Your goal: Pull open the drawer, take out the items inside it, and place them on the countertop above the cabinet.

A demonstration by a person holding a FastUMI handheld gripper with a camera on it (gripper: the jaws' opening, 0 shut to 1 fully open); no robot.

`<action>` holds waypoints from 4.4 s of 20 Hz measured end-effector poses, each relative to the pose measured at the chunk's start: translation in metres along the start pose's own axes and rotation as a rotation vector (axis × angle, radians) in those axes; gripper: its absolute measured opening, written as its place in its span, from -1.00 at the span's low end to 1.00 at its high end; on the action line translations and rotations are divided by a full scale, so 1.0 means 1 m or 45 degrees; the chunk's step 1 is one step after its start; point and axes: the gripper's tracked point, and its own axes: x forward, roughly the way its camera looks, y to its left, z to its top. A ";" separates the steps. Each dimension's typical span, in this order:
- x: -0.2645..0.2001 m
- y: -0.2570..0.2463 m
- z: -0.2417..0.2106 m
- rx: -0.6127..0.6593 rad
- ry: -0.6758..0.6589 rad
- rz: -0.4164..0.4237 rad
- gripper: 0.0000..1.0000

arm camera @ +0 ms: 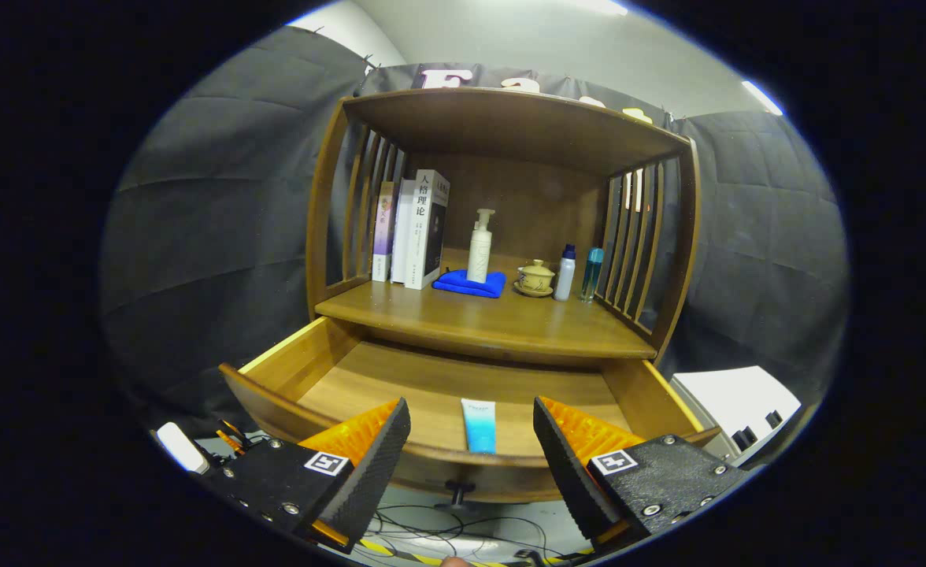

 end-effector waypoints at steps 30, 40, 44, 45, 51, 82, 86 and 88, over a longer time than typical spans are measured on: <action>0.127 -0.017 -0.135 0.139 1.221 -0.007 0.67; 0.129 0.001 -0.139 0.048 1.164 0.042 -0.15; 0.117 0.012 -0.132 -0.029 1.114 0.044 -0.31; 0.115 0.015 -0.127 -0.045 1.093 0.045 -0.31; 0.089 0.016 -0.088 -0.174 0.935 0.009 -0.32; 0.228 -0.037 0.056 -0.168 0.461 -0.098 -0.32; 0.252 -0.044 0.054 -0.139 0.468 -0.091 -0.30; 0.262 -0.045 0.054 -0.065 0.454 -0.076 -0.24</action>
